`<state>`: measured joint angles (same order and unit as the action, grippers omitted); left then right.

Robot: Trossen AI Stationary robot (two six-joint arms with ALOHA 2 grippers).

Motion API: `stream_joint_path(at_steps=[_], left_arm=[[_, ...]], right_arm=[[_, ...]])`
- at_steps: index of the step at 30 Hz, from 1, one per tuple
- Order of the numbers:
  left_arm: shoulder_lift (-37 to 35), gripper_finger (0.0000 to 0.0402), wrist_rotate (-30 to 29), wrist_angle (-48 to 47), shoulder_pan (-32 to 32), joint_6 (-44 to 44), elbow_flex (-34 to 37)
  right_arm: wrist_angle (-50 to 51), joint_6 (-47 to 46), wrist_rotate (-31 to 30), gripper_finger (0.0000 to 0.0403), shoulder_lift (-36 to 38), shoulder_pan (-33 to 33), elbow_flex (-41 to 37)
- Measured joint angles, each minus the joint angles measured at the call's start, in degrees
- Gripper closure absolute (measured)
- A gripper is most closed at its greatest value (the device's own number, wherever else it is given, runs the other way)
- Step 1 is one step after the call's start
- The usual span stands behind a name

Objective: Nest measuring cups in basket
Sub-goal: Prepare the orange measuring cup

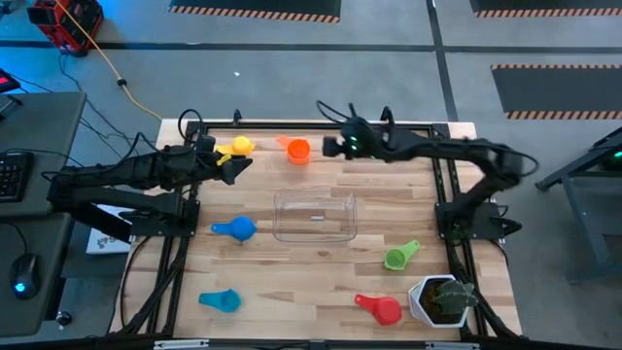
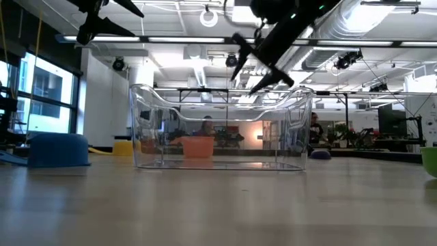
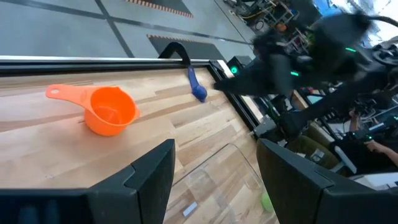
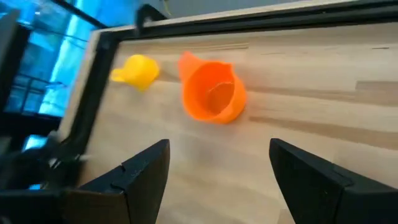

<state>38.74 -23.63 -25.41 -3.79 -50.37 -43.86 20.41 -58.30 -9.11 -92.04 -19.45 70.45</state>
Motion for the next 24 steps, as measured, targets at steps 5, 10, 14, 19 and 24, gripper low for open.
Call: stream_joint_path(at_steps=[5,10,14,19,24], left_arm=[[0.0,0.0183,0.0,0.0,0.0,0.0,0.0],[0.0,0.0183,-0.2,0.0,0.0,1.1,0.0],[0.0,0.0183,-0.2,0.0,0.0,1.0,0.0],[0.0,0.0183,-0.2,0.0,0.0,1.0,0.0],[0.0,0.0183,-0.2,0.0,0.0,1.0,0.0]], right_arm=[[0.3,-2.0,5.2,0.0135,-10.8,-2.3,6.7],[0.8,-5.3,6.4,0.0135,-19.6,-2.4,12.7],[1.1,-7.9,6.2,0.0135,-24.6,-2.4,16.7],[2.1,-10.5,6.2,0.0135,-28.7,-2.4,20.2],[3.9,-12.4,6.2,0.0141,-32.0,-2.6,22.1]])
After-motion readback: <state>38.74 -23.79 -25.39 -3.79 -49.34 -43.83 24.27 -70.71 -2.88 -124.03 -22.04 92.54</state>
